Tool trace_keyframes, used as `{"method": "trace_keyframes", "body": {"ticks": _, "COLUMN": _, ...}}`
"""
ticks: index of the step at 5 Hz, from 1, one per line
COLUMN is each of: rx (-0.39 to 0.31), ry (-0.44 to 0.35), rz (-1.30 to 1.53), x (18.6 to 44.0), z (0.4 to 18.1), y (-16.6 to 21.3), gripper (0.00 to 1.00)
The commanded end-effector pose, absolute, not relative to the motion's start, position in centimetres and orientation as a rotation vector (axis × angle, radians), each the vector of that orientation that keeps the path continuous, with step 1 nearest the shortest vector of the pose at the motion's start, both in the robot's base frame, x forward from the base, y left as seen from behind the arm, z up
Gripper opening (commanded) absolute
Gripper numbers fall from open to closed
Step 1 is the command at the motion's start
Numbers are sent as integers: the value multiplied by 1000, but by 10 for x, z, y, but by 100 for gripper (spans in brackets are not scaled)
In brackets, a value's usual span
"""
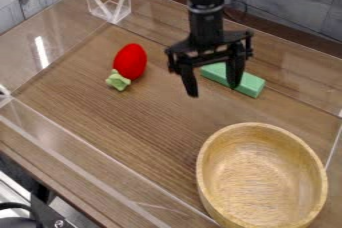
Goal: Put the green stick in the brown bowl
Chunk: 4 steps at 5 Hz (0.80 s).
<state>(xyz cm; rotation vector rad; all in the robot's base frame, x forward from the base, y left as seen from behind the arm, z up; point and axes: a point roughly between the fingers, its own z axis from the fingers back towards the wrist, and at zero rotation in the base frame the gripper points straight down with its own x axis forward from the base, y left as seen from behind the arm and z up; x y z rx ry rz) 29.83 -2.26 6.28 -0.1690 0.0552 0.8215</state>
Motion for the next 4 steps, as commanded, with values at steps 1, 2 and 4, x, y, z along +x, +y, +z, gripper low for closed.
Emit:
{"method": "trace_keyframes", "body": {"ticks": 1, "rx": -238, "ry": -49, "rz": 1033, "x": 318, "z": 88, "y": -16, "gripper": 100}}
{"method": "trace_keyframes", "body": {"ticks": 2, "rx": -259, "ry": -75, "rz": 1182, "x": 331, "z": 90, "y": -9, "gripper": 100}}
{"method": "trace_keyframes", "body": {"ticks": 4, "rx": -266, "ry": -158, "rz": 1432, "x": 349, "z": 91, "y": -9, "gripper": 100}}
